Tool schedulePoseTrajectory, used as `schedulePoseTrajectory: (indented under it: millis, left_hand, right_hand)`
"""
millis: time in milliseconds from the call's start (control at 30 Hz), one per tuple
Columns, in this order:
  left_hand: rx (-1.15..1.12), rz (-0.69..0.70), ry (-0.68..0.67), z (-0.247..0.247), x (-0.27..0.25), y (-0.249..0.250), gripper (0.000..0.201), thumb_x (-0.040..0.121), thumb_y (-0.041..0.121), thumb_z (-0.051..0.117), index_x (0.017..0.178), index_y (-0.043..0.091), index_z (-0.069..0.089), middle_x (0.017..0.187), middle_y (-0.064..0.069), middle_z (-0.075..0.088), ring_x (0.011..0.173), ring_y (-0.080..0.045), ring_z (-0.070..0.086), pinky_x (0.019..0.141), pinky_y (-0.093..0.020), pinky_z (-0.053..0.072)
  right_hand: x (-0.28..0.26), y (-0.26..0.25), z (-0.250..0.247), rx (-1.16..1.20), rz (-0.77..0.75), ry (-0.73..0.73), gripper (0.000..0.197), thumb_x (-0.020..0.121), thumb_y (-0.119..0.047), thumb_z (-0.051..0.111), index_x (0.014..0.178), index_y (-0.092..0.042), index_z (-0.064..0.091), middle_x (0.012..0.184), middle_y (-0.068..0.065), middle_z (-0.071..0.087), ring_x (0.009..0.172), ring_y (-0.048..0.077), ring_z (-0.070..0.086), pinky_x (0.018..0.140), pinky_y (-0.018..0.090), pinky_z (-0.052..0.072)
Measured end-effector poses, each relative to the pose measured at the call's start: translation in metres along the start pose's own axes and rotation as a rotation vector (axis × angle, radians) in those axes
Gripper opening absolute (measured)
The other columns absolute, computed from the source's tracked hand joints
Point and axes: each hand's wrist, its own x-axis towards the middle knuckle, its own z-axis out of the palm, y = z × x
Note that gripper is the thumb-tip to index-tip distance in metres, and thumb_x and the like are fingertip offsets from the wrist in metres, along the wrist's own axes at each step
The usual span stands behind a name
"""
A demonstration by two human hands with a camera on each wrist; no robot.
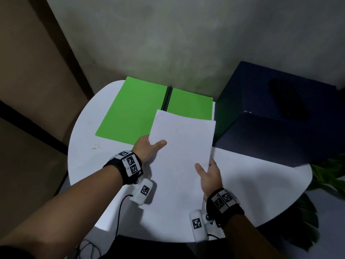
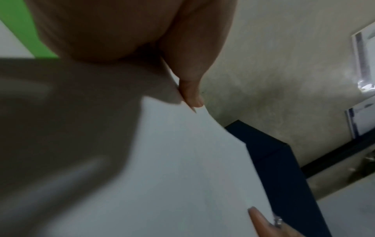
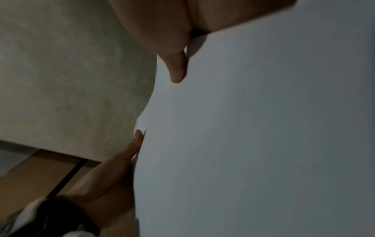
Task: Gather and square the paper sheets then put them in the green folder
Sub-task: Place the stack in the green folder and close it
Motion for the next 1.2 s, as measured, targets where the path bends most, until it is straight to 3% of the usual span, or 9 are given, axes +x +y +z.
schedulePoseTrajectory:
  millis: [133, 233, 433, 500, 667, 867, 1000, 1133, 1200]
  left_hand:
    - [0.281, -0.074, 0.076, -0.019, 0.046, -0.018, 0.055, 0.09, 0.061, 0.05, 0.115, 0.013, 0.062, 0.113, -0.009, 0.069, 0.103, -0.028, 0.065, 0.088, -0.035, 0.05]
    - [0.608, -0.191, 0.264, -0.051, 0.088, -0.03, 0.078, 0.085, 0.062, 0.057, 0.141, 0.01, 0.039, 0.145, -0.019, 0.045, 0.134, -0.04, 0.04, 0.111, -0.055, 0.034]
    - [0.763, -0.349, 0.257, -0.085, 0.133, -0.053, 0.124, 0.062, 0.069, 0.074, 0.154, 0.012, 0.013, 0.158, -0.028, 0.013, 0.144, -0.051, 0.016, 0.112, -0.067, 0.022]
    - [0.835, -0.438, 0.223, -0.087, 0.14, -0.055, 0.133, 0.057, 0.072, 0.075, 0.154, 0.015, 0.004, 0.16, -0.025, 0.008, 0.144, -0.05, 0.014, 0.11, -0.068, 0.026]
    - [0.892, -0.539, 0.201, -0.108, 0.159, -0.053, 0.159, 0.036, 0.078, 0.078, 0.152, 0.018, -0.012, 0.154, -0.023, 0.017, 0.141, -0.046, 0.021, 0.103, -0.064, 0.034]
    - [0.892, -0.616, 0.114, -0.12, 0.157, -0.045, 0.151, 0.051, 0.078, 0.073, 0.151, 0.009, -0.017, 0.16, -0.028, 0.0, 0.146, -0.048, 0.012, 0.11, -0.065, 0.027]
    - [0.816, -0.617, 0.099, -0.132, 0.2, -0.069, 0.157, 0.032, 0.093, 0.057, 0.155, 0.013, 0.001, 0.161, -0.023, 0.008, 0.145, -0.046, 0.017, 0.11, -0.063, 0.027]
    - [0.781, -0.427, 0.053, -0.132, 0.18, -0.06, 0.086, 0.079, 0.058, 0.051, 0.153, 0.023, 0.026, 0.16, -0.014, 0.024, 0.144, -0.041, 0.028, 0.111, -0.059, 0.031]
    - [0.689, -0.412, 0.216, -0.134, 0.155, -0.039, 0.077, 0.082, 0.044, 0.063, 0.146, 0.012, 0.034, 0.151, -0.02, 0.038, 0.137, -0.042, 0.039, 0.107, -0.055, 0.039]
  right_hand:
    - [0.014, -0.015, -0.007, -0.142, -0.085, 0.088, 0.047, 0.087, -0.027, 0.061, 0.131, -0.013, 0.053, 0.125, 0.004, 0.065, 0.115, 0.021, 0.063, 0.104, 0.047, 0.048]
    - [0.024, -0.031, -0.011, -0.257, -0.133, 0.088, 0.043, 0.088, -0.023, 0.061, 0.129, -0.01, 0.054, 0.121, 0.007, 0.067, 0.11, 0.025, 0.063, 0.101, 0.044, 0.049]
    - [0.03, -0.047, -0.016, -0.267, -0.156, 0.107, 0.025, 0.09, -0.003, 0.06, 0.115, -0.009, 0.06, 0.095, 0.005, 0.07, 0.074, 0.002, 0.063, 0.061, 0.004, 0.045]
    - [0.028, -0.048, -0.016, -0.273, -0.151, 0.123, 0.024, 0.091, -0.006, 0.06, 0.114, -0.014, 0.06, 0.088, -0.006, 0.067, 0.073, -0.004, 0.061, 0.068, 0.011, 0.05]
    - [0.026, -0.047, -0.015, -0.28, -0.163, 0.153, 0.023, 0.091, -0.009, 0.061, 0.114, -0.015, 0.062, 0.095, 0.001, 0.067, 0.086, 0.019, 0.064, 0.082, 0.03, 0.046]
    - [0.025, -0.046, -0.014, -0.326, -0.164, 0.178, 0.023, 0.09, -0.008, 0.062, 0.111, -0.017, 0.062, 0.095, 0.004, 0.066, 0.087, 0.023, 0.063, 0.084, 0.031, 0.046]
    - [0.022, -0.045, -0.016, -0.328, -0.152, 0.201, 0.023, 0.09, -0.01, 0.062, 0.113, -0.015, 0.062, 0.096, 0.005, 0.068, 0.088, 0.023, 0.063, 0.085, 0.034, 0.049]
    - [0.015, -0.051, -0.019, -0.314, -0.152, 0.222, 0.022, 0.091, -0.01, 0.062, 0.113, -0.014, 0.062, 0.095, 0.005, 0.067, 0.082, 0.018, 0.064, 0.083, 0.034, 0.05]
    - [0.01, -0.055, -0.021, -0.298, -0.153, 0.225, 0.021, 0.091, -0.009, 0.062, 0.111, -0.016, 0.062, 0.091, 0.001, 0.066, 0.079, 0.008, 0.062, 0.079, 0.029, 0.049]
